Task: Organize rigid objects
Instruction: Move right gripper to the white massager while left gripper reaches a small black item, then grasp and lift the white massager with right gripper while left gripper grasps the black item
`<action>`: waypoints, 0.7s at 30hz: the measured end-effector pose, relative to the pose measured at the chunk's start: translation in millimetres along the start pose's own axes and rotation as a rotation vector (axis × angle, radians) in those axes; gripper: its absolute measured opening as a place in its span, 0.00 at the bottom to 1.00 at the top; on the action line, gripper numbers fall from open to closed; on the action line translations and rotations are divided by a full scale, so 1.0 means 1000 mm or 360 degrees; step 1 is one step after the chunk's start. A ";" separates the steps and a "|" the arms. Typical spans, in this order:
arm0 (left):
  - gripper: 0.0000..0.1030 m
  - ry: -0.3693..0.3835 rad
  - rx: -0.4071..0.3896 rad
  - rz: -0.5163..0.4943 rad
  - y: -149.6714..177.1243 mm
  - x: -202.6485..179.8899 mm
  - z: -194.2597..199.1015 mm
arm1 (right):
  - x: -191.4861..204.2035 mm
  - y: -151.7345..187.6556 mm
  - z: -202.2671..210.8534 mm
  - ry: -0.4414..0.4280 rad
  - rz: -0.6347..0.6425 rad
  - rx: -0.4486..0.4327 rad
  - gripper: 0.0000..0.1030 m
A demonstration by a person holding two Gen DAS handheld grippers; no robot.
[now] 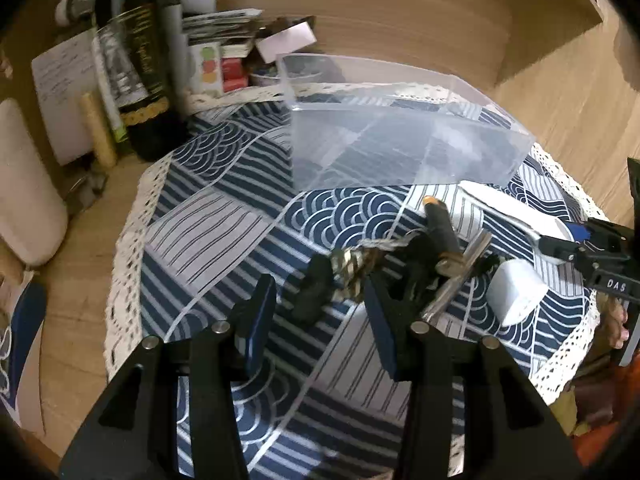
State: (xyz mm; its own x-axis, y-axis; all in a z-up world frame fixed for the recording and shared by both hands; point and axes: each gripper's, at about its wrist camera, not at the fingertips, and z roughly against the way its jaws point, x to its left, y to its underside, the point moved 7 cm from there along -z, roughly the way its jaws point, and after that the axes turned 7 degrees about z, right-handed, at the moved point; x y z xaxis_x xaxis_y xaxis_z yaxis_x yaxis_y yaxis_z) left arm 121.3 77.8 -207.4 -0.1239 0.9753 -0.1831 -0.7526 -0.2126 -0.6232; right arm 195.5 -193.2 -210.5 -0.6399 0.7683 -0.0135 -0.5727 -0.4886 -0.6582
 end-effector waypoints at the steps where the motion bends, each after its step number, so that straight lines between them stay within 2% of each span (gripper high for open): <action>1: 0.45 0.0004 0.0020 0.0005 0.003 0.003 0.000 | -0.003 0.002 0.002 -0.0003 -0.0021 0.0003 0.42; 4: 0.45 -0.0016 0.0091 -0.0017 0.011 0.006 -0.007 | -0.007 0.005 0.003 -0.0023 -0.0078 0.0002 0.43; 8: 0.45 -0.0039 0.0090 -0.0069 0.009 0.000 -0.012 | -0.005 0.008 -0.003 -0.0017 -0.0090 0.0011 0.58; 10: 0.45 -0.0046 0.0086 -0.0078 0.006 -0.003 -0.016 | -0.003 0.007 -0.004 0.0028 -0.0080 -0.0013 0.58; 11: 0.45 -0.0054 0.0077 -0.0087 0.005 -0.004 -0.017 | -0.002 0.006 -0.004 0.0029 -0.0079 -0.0024 0.56; 12: 0.40 -0.0067 0.0066 -0.0093 0.004 -0.005 -0.019 | -0.002 0.006 -0.003 0.0028 -0.0084 -0.0036 0.44; 13: 0.35 -0.0075 0.0051 -0.0101 0.003 -0.006 -0.019 | -0.002 0.006 -0.003 0.0011 -0.0087 -0.0041 0.44; 14: 0.25 -0.0087 0.0039 -0.0109 0.003 -0.006 -0.019 | -0.002 0.007 -0.002 -0.0002 -0.0089 -0.0048 0.43; 17: 0.24 -0.0071 0.0025 -0.0091 0.004 -0.005 -0.017 | 0.002 0.009 0.004 0.0000 -0.0062 -0.0070 0.39; 21: 0.24 -0.0089 -0.0012 -0.0060 0.006 -0.001 -0.010 | 0.004 0.006 0.020 0.0067 -0.0012 -0.0134 0.36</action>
State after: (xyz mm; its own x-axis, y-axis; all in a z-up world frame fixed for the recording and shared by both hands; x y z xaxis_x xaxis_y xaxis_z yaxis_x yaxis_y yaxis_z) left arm 123.4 74.9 -218.0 -0.1313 0.9844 -0.1167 -0.7526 -0.1756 -0.6346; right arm 179.3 -201.6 -199.9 -0.6125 0.7895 -0.0386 -0.5313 -0.4474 -0.7194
